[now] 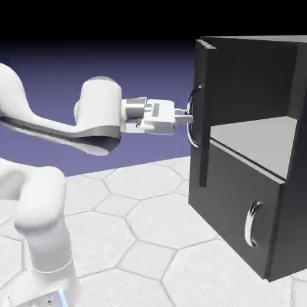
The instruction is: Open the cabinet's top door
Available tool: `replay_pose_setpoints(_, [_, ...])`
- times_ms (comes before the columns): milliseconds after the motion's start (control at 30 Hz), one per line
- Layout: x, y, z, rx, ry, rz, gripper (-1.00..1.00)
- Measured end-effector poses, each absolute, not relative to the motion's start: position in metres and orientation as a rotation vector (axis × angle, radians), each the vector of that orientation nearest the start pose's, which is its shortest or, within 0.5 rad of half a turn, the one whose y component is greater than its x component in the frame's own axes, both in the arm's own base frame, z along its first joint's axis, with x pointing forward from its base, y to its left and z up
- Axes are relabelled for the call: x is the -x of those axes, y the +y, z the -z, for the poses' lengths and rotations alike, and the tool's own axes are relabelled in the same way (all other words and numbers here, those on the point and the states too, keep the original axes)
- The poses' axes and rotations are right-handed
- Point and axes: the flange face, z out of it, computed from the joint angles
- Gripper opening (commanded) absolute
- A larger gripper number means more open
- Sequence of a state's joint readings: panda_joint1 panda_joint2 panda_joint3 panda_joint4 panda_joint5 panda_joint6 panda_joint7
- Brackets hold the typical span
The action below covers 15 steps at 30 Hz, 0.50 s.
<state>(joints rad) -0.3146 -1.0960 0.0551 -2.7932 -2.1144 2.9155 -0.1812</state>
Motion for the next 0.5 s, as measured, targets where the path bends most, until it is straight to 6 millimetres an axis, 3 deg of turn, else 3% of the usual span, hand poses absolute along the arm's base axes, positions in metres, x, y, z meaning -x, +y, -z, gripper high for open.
replay_pose_setpoints(500, [-0.239, 0.025, -0.534, -1.004, 1.209, -0.144, -1.00])
